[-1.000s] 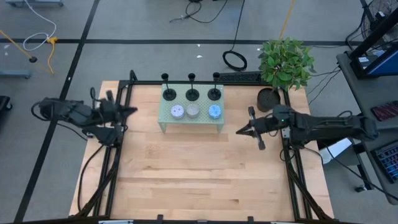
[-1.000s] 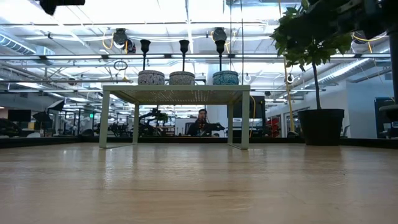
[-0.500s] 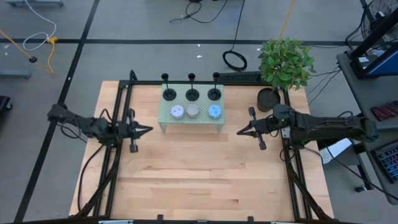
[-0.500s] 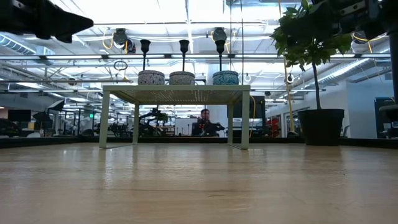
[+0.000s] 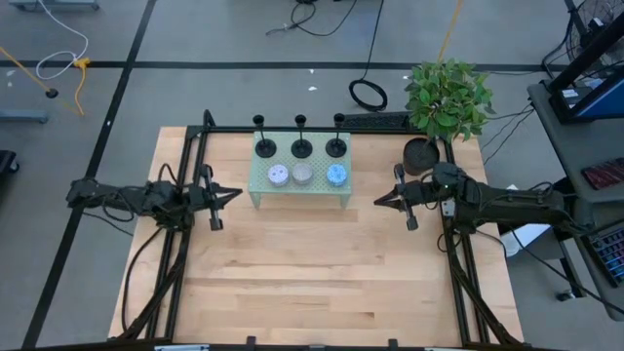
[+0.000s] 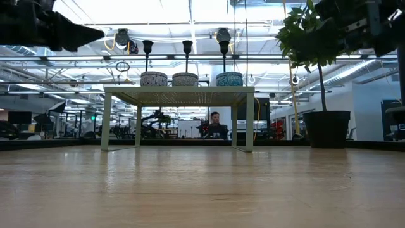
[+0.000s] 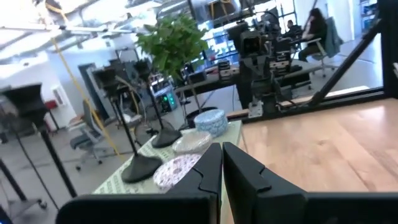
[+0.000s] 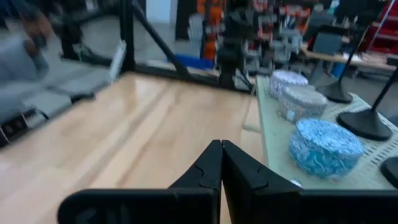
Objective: Pick & Place candle stick holders
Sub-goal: Return to Home Position
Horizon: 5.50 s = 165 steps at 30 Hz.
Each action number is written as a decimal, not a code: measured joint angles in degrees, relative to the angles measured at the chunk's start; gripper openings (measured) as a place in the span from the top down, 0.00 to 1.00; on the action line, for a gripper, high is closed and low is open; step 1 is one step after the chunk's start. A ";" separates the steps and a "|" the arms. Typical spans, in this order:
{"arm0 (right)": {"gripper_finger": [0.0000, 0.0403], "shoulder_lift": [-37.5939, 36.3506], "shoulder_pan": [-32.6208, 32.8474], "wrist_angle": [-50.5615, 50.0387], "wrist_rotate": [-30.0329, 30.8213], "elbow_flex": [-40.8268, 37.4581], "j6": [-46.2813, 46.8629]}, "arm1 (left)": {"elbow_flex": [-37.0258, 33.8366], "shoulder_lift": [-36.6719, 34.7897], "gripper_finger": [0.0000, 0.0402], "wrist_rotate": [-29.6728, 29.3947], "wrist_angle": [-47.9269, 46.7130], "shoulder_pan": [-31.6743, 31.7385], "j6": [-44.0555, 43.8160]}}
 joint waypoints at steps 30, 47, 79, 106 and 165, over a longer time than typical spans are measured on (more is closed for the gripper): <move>1.00 -18.61 -1.61 6.62 11.43 -16.10 8.73 | -6.78 0.08 0.95 2.01 7.99 2.27 -0.58; 1.00 -20.34 -1.48 -4.73 29.84 -16.29 13.94 | -6.75 0.08 0.95 1.97 8.01 2.27 -0.61; 1.00 -20.75 -1.48 -10.11 33.14 -16.57 22.55 | -6.71 0.08 0.95 1.97 8.03 2.27 -0.69; 1.00 -29.04 -1.48 -11.05 33.16 -18.94 22.53 | -6.71 0.08 0.95 1.97 8.02 2.30 -0.69; 1.00 -37.56 8.07 -10.98 33.17 -18.94 22.53 | -6.71 0.10 0.95 1.98 8.02 2.27 -0.67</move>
